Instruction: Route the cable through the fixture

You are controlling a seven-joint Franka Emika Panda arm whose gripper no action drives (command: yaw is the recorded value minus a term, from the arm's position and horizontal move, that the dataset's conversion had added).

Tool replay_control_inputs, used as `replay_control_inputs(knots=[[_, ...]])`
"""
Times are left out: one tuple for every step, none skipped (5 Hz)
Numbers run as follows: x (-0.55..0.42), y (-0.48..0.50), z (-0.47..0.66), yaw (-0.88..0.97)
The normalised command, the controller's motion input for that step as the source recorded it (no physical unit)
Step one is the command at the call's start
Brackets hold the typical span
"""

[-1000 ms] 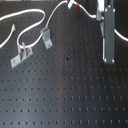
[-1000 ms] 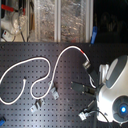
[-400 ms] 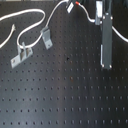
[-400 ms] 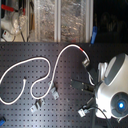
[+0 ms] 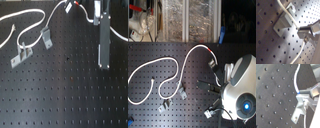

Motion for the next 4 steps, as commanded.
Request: replay_control_inputs(knots=[[0.002,0.017,0.00,0.00],[-0.013,0.387,0.36,-0.20],[-0.042,0.409,0.41,-0.23],[-0.093,0.270,0.16,-0.11]])
